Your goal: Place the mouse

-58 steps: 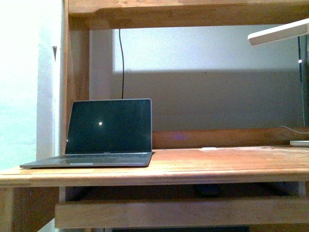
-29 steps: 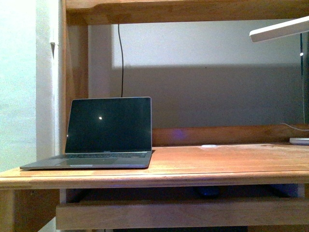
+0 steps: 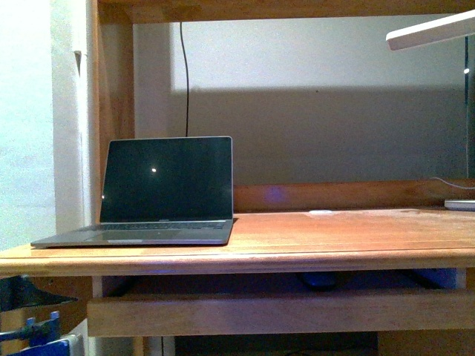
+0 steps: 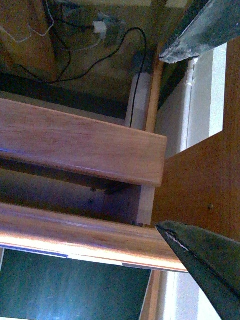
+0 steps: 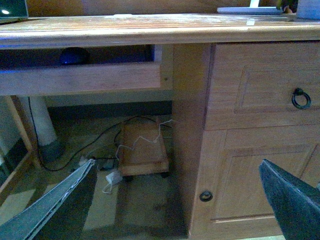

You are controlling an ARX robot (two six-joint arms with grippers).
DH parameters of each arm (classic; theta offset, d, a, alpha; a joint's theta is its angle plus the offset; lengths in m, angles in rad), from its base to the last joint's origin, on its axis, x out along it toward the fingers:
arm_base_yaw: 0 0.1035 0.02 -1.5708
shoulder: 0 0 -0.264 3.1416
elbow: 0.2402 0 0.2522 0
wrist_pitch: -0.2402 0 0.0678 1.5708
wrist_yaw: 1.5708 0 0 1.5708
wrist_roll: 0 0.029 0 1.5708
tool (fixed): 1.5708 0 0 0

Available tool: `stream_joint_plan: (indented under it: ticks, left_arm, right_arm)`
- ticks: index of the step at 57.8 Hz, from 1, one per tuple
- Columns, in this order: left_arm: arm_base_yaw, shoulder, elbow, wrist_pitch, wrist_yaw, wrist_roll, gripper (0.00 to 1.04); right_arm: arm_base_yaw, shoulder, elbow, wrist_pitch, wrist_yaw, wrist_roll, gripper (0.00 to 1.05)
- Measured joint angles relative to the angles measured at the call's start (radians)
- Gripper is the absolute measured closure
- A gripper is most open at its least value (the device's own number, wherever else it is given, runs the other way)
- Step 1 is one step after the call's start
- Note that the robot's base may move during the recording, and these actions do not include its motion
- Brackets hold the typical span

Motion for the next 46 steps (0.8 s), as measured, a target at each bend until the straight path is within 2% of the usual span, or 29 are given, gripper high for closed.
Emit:
stream_joint_plan:
  ticks: [16, 46]
  left_arm:
    - [-0.013, 0.171, 0.188, -0.030, 0.022, 0.180, 0.08]
    - [0.013, 0.331, 0.419, -0.103, 0.038, 0.263, 0.08]
  right_arm:
    - [0.000, 0.000, 0.000, 0.000, 0.000, 0.000, 0.07]
    - [0.000, 0.000, 0.000, 0.000, 0.000, 0.000, 0.07]
